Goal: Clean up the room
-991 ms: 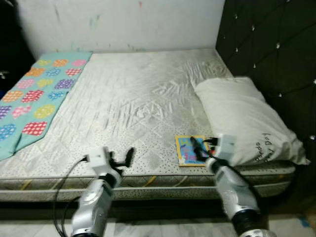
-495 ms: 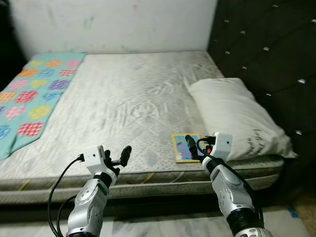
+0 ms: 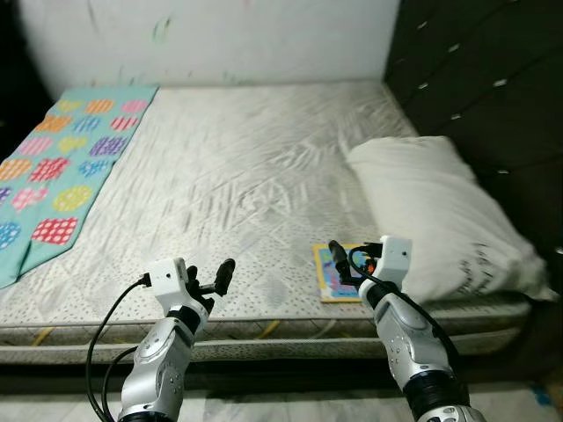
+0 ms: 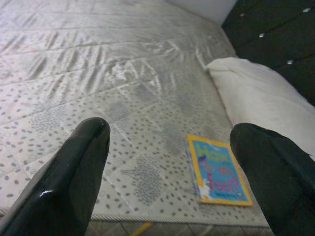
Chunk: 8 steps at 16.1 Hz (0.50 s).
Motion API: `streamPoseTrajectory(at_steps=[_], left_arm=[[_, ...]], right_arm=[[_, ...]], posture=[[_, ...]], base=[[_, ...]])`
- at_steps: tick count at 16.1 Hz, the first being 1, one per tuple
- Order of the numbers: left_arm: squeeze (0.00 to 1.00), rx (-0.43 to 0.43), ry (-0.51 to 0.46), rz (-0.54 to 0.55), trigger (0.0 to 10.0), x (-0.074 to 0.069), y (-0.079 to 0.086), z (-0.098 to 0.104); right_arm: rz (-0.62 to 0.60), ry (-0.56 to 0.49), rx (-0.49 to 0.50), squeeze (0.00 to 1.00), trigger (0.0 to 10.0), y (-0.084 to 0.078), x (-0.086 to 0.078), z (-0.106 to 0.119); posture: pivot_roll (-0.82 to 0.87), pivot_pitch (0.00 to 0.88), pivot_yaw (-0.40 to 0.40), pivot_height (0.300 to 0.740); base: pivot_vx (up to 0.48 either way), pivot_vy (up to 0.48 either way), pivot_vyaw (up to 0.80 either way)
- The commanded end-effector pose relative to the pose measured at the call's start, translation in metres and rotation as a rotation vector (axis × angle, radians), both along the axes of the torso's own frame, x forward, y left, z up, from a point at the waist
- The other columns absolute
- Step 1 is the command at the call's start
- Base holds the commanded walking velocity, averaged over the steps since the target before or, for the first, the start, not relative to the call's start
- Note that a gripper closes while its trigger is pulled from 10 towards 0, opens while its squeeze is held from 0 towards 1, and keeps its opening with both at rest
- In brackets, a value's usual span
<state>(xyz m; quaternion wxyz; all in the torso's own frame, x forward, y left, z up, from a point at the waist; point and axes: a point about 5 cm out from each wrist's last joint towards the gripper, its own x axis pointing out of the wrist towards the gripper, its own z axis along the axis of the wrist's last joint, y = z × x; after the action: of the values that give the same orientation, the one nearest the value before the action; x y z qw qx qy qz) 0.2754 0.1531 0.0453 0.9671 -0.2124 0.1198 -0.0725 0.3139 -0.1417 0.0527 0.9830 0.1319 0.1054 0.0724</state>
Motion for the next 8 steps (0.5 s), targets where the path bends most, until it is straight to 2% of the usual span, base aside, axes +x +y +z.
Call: streamPoseTrajectory(at_steps=[1,7,8], left_arm=[[0.0,0.006,0.003,-0.002,10.0,0.0001,0.0007,-0.0001],[0.0,0.007,0.003,-0.001,10.0,-0.0007,0.0007,-0.0002],[0.0,0.007,0.001,0.001,10.0,-0.0008,0.0008,-0.0001]], right_arm=[[0.003,-0.004,-0.003,0.0,10.0,0.0008,0.002,0.0022],[0.003,-0.001,0.001,0.0,10.0,0.001,0.0011,0.0016],[0.003,-0.001,0.001,0.0,10.0,0.001,0.001,0.0015]], posture=[[-0.08,0.0,0.042,0.74],[-0.08,0.0,0.043,0.74],[-0.08,0.0,0.043,0.74]], base=[[0.322,0.0,0.0],[0.319,0.0,0.0],[0.0,0.0,0.0]])
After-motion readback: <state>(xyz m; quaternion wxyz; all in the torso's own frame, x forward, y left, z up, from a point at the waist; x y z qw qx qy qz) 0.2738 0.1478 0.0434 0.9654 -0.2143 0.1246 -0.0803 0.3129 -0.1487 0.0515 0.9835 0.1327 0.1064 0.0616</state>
